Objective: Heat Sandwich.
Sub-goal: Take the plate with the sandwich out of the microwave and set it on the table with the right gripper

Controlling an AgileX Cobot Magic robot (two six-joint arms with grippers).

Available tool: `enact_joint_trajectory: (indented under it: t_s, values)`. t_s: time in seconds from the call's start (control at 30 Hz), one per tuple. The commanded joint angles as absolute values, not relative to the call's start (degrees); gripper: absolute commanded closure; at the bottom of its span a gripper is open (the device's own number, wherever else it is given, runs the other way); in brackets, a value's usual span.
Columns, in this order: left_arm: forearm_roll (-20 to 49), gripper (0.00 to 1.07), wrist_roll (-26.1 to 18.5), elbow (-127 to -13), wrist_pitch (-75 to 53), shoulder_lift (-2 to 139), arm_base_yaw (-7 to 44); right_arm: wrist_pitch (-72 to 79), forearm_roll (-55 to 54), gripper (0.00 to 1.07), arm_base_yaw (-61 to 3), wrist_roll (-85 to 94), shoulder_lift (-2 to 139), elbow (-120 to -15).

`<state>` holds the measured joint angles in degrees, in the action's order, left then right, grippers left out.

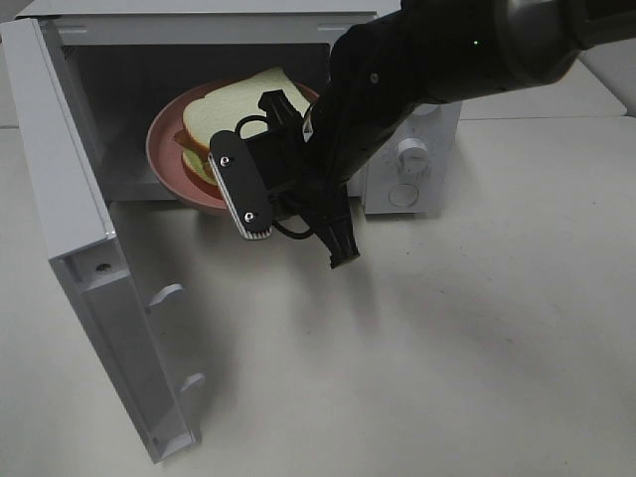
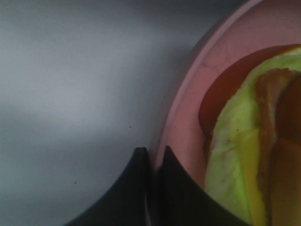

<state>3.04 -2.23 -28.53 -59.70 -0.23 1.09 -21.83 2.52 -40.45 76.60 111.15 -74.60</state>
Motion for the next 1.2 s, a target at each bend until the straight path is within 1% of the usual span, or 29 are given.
enact_joint_trajectory:
  t_s: [0.03,0.47,1.2]
  values:
    - [2.81,0.1,-2.06,-28.3,-59.36,-1.43,0.86,-18.96,2.01,1.07,-40.79,75.69,107.77,-71.56]
    - [2.81,0.1,-2.06,-28.3,-59.36,-1.43,0.86,-18.33,0.52,1.07,-42.74,75.34,100.73,-62.62]
    - [2.81,0.1,-2.06,-28.3,-59.36,-1.43,0.86,-18.45,-0.52,1.07,-42.74,71.85,85.83,-47.44]
